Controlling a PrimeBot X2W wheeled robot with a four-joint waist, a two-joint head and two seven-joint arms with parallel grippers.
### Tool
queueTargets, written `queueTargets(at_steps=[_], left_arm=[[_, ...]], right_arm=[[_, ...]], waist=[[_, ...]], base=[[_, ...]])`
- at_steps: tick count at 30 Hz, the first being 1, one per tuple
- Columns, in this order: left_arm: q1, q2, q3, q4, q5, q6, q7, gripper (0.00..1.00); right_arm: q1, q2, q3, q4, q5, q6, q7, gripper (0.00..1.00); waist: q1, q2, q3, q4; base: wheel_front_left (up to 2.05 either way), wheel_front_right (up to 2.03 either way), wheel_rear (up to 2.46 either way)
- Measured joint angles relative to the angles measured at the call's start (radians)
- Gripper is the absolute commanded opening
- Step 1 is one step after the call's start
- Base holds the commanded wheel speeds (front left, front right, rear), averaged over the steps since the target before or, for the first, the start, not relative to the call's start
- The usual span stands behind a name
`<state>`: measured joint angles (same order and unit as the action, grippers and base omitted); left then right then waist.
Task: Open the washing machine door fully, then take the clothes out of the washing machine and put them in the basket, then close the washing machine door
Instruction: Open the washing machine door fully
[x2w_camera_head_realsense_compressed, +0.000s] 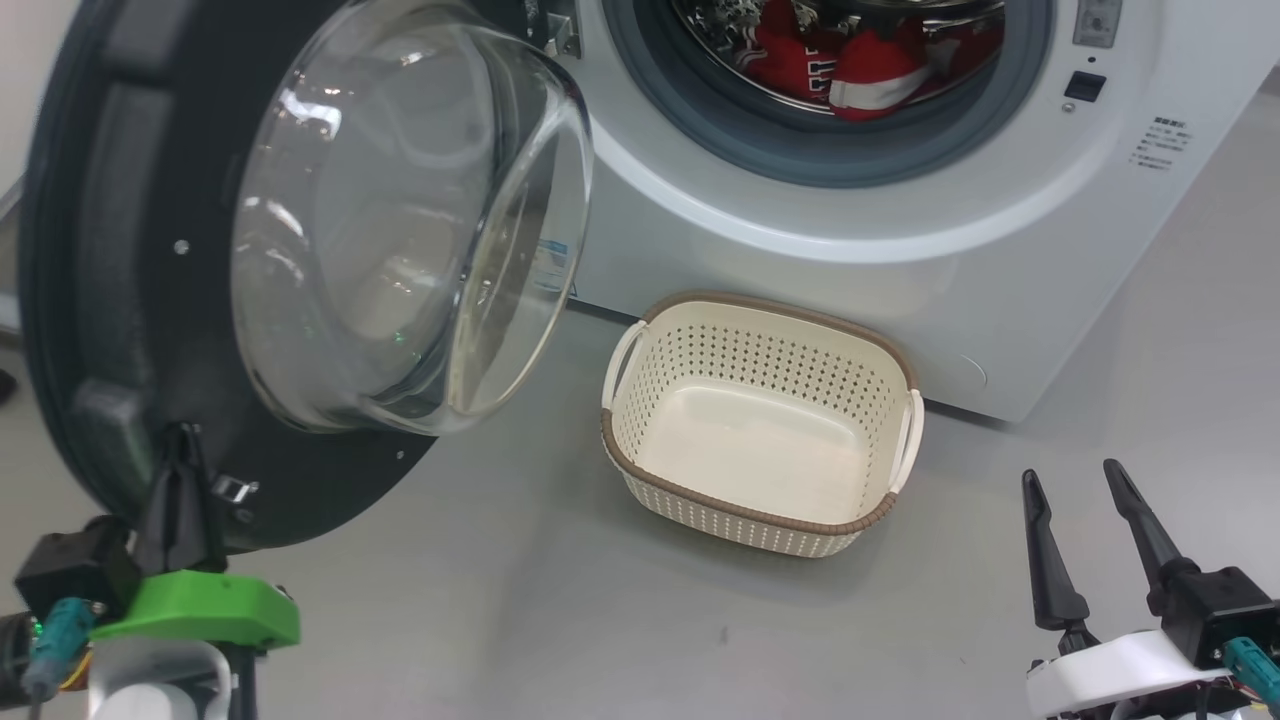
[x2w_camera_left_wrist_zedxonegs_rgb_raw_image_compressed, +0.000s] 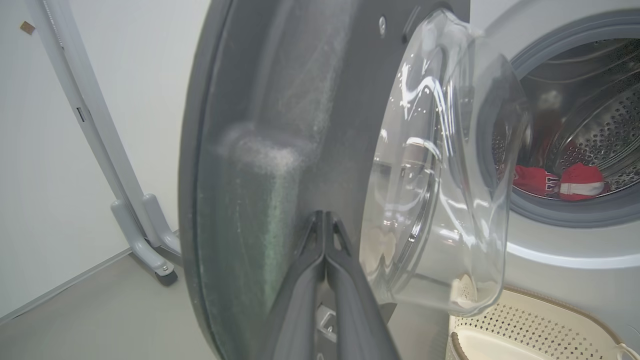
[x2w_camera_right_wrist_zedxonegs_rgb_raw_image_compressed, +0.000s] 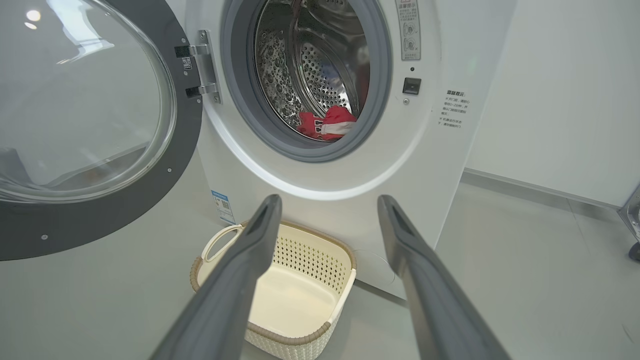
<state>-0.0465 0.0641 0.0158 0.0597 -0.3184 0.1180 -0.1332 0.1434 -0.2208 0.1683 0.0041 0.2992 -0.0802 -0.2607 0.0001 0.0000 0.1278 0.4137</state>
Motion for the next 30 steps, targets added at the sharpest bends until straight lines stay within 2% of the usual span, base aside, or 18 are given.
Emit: queueTargets(at_steps=[7,18,30], left_arm=[[-0.05,0.014,0.078,0.05,-0.01,0.0,0.0,0.0],[-0.136,0.05,0.144,0.14,-0.017,0.0,0.009,0.0],[-0.184,0.075,0.165,0.21,-0.021,0.0,-0.001,0.0]], right_arm=[[-0.017,-0.011,-0.006,-0.006,0.0,0.002,0.0,1.0],[-0.017,-0.017,-0.02,-0.007,0.0,0.002,0.0,1.0],[-0.018,-0.019,-0.018,-0.003,0.0,0.009,0.0,1.0]], waist=[[0.0,0.0,0.021,-0.03],[0.0,0.0,0.033,-0.047],[0.0,0.0,0.026,-0.059]], base=[[0.0,0.0,0.0],[0.0,0.0,0.0],[0.0,0.0,0.0]])
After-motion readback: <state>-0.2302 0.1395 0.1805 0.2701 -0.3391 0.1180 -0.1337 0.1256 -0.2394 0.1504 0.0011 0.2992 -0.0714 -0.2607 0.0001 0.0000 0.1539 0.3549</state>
